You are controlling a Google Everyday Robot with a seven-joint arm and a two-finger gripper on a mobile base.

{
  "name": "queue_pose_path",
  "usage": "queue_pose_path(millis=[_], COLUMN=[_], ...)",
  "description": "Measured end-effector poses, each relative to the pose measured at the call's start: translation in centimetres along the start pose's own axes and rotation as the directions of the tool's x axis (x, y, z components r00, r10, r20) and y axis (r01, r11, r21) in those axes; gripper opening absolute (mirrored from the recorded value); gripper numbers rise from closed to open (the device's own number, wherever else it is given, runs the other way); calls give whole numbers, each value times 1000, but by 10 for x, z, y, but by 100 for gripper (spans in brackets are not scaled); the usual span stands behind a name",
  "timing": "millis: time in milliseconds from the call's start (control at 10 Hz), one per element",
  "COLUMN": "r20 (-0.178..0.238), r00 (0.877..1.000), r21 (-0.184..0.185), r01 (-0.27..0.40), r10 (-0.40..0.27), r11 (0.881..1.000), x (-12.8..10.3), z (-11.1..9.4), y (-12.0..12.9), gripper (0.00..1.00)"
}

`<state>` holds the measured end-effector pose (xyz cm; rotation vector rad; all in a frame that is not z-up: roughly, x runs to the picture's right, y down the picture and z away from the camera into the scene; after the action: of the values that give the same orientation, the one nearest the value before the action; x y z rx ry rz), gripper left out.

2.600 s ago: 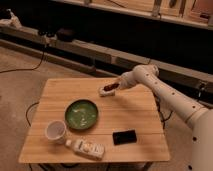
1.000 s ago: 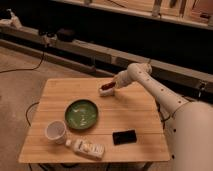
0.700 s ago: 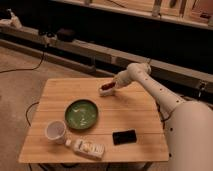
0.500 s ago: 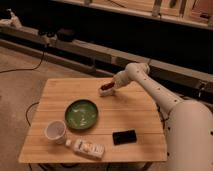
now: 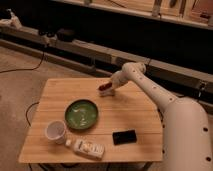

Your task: Place the pepper on the white sponge

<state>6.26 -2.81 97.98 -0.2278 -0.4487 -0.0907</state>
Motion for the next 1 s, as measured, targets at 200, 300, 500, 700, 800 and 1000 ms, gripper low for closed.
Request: queue_pose_path(millis=[200, 300, 500, 700, 800, 1000], r20=[-5, -8, -15, -18, -19, -21], r00=[1000, 1000, 1000, 999, 999, 999], r21=[-5, -10, -19, -28, -32, -34], r01=[2, 7, 27, 35, 35, 33], r10=[-2, -7, -28, -35, -36, -33], r11=[1000, 1000, 999, 999, 999, 999], x=[1, 1, -2, -3, -3, 0], z=[2, 3, 5, 6, 6, 6], y=[-1, 0, 1, 4, 5, 6], gripper=[13, 20, 41, 59, 69, 74])
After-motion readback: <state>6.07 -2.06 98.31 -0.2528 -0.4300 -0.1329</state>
